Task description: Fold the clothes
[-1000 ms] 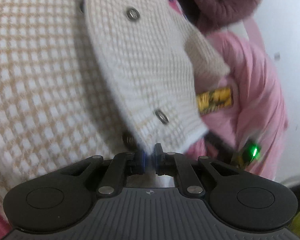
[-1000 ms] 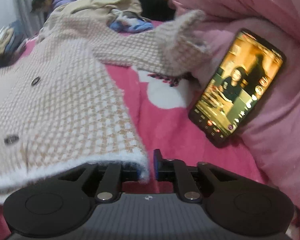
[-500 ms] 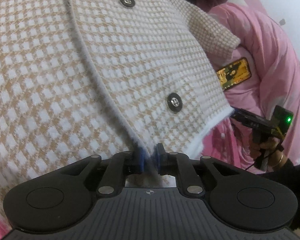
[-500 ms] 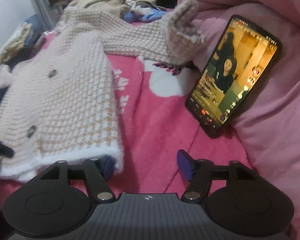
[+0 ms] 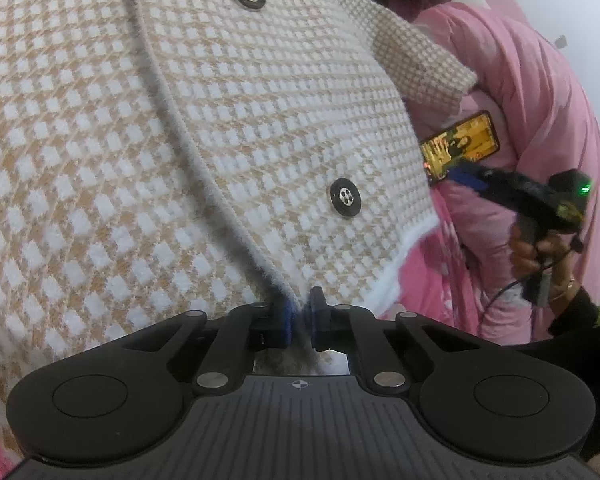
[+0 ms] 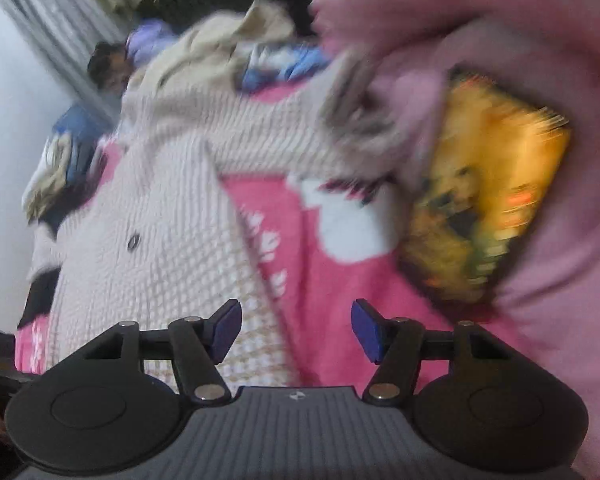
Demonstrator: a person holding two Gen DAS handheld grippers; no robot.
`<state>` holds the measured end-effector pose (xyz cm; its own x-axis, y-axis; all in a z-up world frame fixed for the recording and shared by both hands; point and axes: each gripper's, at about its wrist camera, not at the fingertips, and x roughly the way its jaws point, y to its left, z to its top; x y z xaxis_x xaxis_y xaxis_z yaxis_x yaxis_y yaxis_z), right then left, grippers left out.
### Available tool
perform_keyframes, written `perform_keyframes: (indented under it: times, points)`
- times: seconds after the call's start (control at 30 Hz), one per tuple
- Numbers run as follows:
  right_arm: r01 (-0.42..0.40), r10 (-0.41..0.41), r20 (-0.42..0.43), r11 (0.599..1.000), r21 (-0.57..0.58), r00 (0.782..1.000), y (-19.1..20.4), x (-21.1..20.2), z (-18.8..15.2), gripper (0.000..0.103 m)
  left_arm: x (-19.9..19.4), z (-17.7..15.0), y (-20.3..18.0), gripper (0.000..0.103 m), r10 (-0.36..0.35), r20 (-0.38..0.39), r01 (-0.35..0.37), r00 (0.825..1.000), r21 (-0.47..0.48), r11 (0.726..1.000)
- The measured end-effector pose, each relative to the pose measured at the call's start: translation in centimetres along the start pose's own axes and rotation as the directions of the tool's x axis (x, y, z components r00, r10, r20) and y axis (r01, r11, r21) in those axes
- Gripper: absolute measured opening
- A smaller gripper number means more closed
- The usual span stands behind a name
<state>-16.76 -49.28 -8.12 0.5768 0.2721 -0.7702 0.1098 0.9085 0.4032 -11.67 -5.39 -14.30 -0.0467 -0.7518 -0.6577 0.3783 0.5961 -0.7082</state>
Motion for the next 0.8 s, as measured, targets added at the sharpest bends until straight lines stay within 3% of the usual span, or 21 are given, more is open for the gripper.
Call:
perform_keyframes:
  times: [0.1, 0.13, 0.17, 0.2, 0.33, 0.4, 0.5, 0.63, 0.8]
  points:
    - [0.015, -0.015, -0.091, 1.000, 0.004, 0.996, -0.3, 2.8, -1.5, 0.063, -0.3, -0.2, 0.3, 0.003, -0.013, 0.013, 0.013, 1.000, -0.031, 0.999]
    - [0.026, -0.025, -0.115, 1.000, 0.008, 0.993, -0.5, 3.5, -2.2, 0.051, -0.5, -0.3, 0.4, 0.003, -0.020, 0.017, 0.021, 1.000, -0.042, 0.999]
    - [0.018, -0.016, -0.127, 1.000, 0.015, 0.992, -0.4, 3.4, -2.3, 0.014, -0.6, -0.4, 0.5, 0.002, -0.028, 0.020, 0.029, 0.999, -0.052, 0.998]
    - [0.000, 0.003, -0.131, 1.000, 0.025, 0.991, -0.1, 2.9, -2.1, 0.007, -0.8, -0.5, 0.5, 0.002, -0.035, 0.024, 0.036, 0.999, -0.062, 0.997]
    - [-0.053, 0.050, -0.066, 0.997, -0.051, 0.997, 1.6, -1.7, -0.6, 0.007, -1.7, 0.0, 0.3, 0.002, -0.111, 0.018, 0.112, 0.994, -0.099, 0.989]
    - [-0.021, 0.015, -0.078, 0.997, -0.070, 0.997, 1.3, -2.3, -0.8, 0.006, -1.4, 0.3, 0.2, 0.002, -0.136, -0.002, 0.136, 0.991, -0.086, 0.987]
    - [0.024, -0.033, -0.116, 0.997, -0.080, 0.993, 1.3, -1.0, -1.5, 0.006, 0.5, 0.2, -0.1, 0.002, -0.094, -0.048, 0.092, 0.994, -0.041, 0.995]
    - [0.010, -0.015, -0.077, 0.997, -0.073, 0.997, 1.7, -2.7, -2.0, 0.006, -0.1, 0.7, -0.3, 0.002, -0.098, -0.027, 0.098, 0.995, -0.013, 0.995]
    - [0.062, -0.077, -0.155, 0.993, -0.102, 0.985, 0.6, -0.2, -3.7, 0.006, 1.4, 0.2, 0.4, 0.002, -0.057, -0.058, 0.057, 0.997, 0.002, 0.998]
